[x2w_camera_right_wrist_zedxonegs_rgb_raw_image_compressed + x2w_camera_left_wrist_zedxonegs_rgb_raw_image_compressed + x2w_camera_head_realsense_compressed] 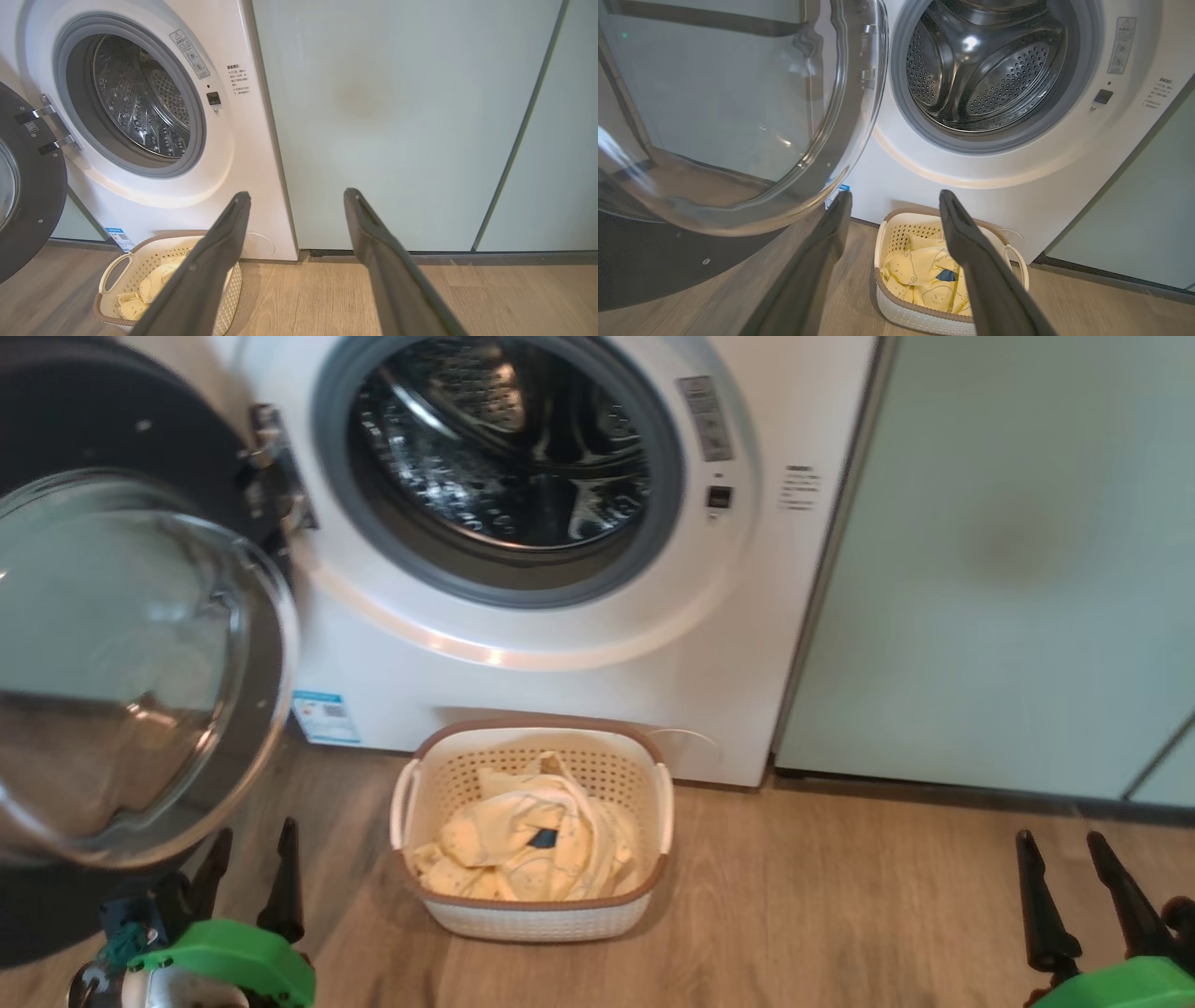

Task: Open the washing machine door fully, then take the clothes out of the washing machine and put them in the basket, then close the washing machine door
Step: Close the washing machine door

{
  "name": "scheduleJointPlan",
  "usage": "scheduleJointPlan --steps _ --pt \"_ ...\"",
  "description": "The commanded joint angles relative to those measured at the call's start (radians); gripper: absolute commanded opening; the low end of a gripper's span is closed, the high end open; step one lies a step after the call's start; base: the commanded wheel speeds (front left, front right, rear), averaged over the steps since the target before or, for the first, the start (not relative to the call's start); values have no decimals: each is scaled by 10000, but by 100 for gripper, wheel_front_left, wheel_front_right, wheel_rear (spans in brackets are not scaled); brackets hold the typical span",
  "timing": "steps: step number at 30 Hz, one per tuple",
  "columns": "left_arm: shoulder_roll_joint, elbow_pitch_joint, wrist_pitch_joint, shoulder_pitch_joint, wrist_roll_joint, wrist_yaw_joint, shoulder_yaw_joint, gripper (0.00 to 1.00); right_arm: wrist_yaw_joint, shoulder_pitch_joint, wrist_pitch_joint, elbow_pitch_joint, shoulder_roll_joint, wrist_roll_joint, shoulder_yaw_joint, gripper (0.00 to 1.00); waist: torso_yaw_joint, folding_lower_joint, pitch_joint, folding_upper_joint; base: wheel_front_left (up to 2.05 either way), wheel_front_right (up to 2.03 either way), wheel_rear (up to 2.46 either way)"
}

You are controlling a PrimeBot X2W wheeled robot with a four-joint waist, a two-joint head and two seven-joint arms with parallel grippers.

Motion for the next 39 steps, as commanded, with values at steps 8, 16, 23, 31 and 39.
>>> scheduleJointPlan --steps 8,16,23,31,39 --pt "115 -246 -91 -603 76 -5 444 100 44 -210 -95 -338 -93 -47 187 100 1143 0 -61 0 0 0 0" --pt "141 -246 -91 -652 240 45 601 100 44 -225 -95 -357 -16 -52 177 100 2305 0 3 0 0 0 0" --pt "221 -235 -91 -742 258 83 805 100 44 -275 -95 -351 29 -49 155 100 3152 0 56 0 0 0 0" --pt "110 -369 -92 -764 359 220 875 100 44 -359 -95 -327 71 -43 123 100 4112 0 151 0 0 0 0" --pt "126 -378 -92 -867 193 224 1084 100 44 -425 -95 -315 103 -57 122 100 4774 0 229 0 0 0 0"
